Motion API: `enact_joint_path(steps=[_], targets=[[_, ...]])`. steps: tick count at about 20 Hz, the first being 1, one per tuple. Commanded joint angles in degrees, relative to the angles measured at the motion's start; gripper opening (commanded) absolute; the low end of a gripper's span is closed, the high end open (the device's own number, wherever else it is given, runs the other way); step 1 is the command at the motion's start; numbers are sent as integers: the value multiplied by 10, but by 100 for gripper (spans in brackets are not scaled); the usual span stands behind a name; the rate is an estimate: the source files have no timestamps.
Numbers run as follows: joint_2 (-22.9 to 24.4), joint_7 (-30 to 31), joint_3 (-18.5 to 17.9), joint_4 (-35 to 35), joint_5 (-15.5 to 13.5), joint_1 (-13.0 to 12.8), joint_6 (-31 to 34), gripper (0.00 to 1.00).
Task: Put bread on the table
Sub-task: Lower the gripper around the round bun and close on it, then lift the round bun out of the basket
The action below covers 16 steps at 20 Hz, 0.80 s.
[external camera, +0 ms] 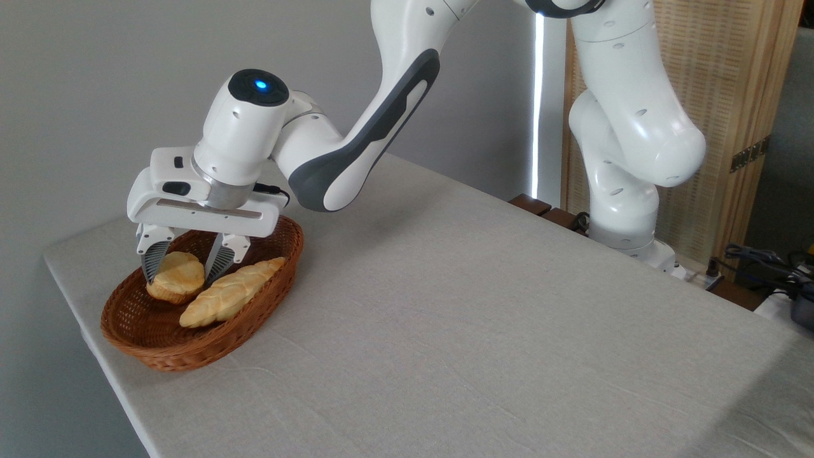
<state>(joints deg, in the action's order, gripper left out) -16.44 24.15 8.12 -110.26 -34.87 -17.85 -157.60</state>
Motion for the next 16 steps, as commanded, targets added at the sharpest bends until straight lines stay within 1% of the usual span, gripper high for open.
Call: enact_joint_path(steps=[1,5,8,10,12,14,15,16], targets=[[-3,4,-1,5,5,-3,-15,29],[-3,4,-1,5,5,-3,-15,32],[0,1,-2,5,6,-3,-15,32],[6,-2,-3,5,6,-3,-13,33],[24,-1,-5,4,9,-3,-10,34],[47,0,-6,3,32,-1,5,37],[64,-1,-9,2,49,2,30,42],[79,-1,-11,2,70,5,70,45]])
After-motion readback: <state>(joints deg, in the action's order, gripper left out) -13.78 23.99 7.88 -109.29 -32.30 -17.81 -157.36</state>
